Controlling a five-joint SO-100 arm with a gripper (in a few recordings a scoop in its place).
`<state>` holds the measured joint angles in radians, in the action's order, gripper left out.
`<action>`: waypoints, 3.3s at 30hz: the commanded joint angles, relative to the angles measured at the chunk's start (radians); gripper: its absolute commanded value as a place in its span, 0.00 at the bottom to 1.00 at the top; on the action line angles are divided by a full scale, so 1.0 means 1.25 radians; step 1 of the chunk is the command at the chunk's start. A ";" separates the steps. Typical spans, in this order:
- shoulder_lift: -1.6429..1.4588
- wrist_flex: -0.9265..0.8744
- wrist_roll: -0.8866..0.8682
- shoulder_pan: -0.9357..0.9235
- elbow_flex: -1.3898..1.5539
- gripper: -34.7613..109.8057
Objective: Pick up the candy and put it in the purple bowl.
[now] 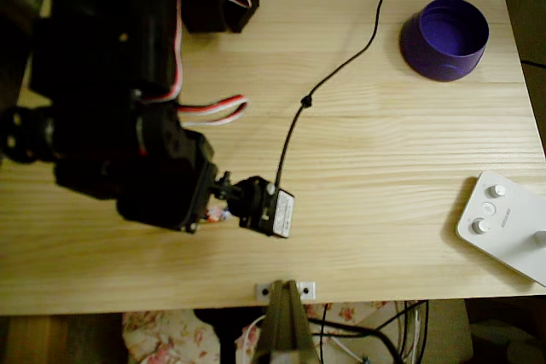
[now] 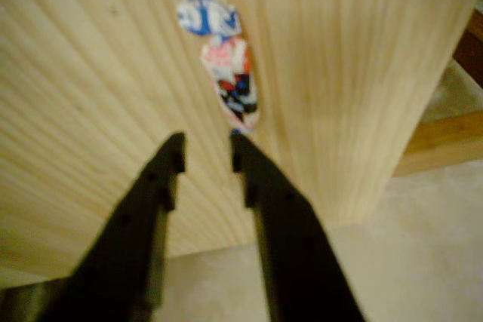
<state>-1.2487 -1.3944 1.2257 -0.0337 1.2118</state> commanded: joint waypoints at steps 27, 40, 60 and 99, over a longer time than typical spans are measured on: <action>0.053 0.028 0.011 -0.045 -0.072 0.37; 0.072 0.055 0.015 -0.045 -0.074 0.37; 0.108 0.048 0.001 -0.029 -0.087 0.36; 0.048 -0.045 -0.098 -0.050 -0.120 0.29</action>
<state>-1.0707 -1.4082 1.1060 -0.0644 1.1443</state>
